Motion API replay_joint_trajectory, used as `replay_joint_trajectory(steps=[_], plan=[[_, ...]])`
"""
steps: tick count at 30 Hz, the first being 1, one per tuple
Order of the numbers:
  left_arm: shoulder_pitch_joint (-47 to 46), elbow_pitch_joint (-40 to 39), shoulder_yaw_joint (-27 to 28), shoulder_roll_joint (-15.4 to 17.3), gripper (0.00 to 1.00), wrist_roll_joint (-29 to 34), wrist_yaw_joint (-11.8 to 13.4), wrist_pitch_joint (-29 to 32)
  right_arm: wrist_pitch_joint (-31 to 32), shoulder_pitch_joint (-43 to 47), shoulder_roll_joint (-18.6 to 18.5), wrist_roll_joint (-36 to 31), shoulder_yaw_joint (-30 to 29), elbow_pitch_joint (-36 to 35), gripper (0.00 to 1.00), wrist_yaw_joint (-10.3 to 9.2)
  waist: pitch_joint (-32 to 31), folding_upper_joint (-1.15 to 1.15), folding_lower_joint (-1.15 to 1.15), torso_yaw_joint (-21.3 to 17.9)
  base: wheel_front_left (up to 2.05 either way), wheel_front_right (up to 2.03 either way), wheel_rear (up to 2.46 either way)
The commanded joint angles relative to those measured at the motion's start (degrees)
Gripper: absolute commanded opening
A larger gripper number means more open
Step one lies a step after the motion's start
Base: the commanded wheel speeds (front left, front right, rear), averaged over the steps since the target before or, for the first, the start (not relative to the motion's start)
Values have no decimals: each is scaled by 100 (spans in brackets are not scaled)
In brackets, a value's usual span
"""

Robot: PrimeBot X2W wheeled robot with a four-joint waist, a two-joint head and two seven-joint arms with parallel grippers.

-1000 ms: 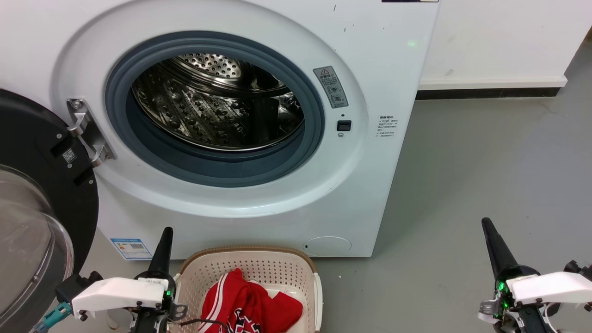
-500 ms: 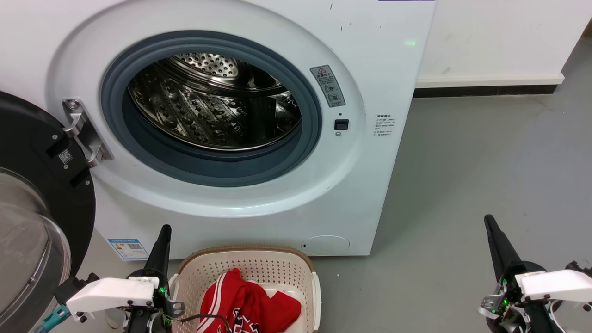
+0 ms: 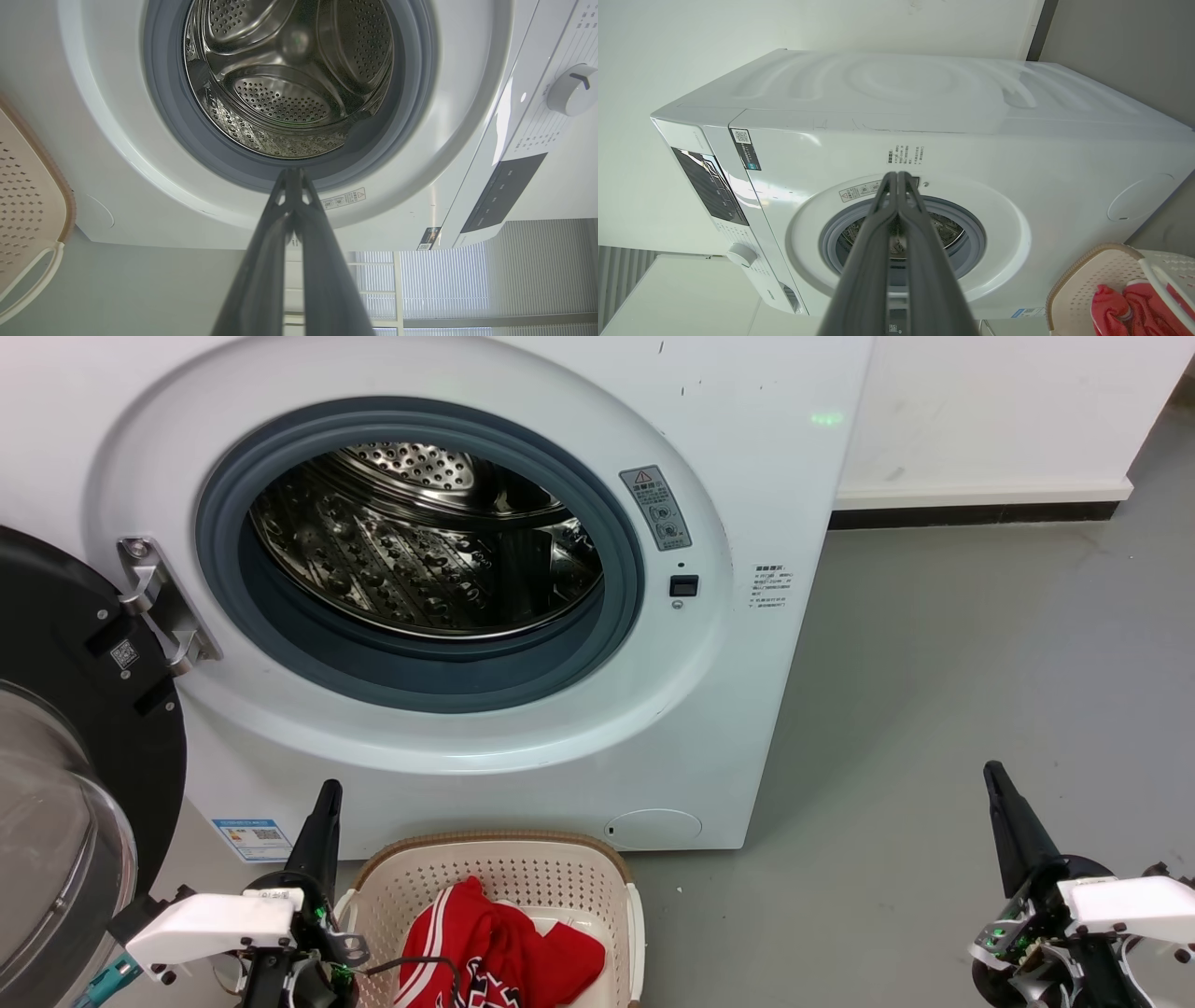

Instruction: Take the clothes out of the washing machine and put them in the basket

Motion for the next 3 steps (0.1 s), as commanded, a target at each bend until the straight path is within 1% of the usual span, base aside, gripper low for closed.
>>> replay_joint_trajectory(steps=[1, 3], plan=[[-42, -3, 34, -12, 0, -114, -34, 34, 22, -139, 9, 114, -19, 26, 0, -2, 2, 0, 0, -4, 0, 0, 0], [-48, -1, 47, -13, 0, -193, -44, 62, 39, -152, 12, 191, -30, 43, 0, -2, 5, 0, 0, -10, 0, 0, 0]])
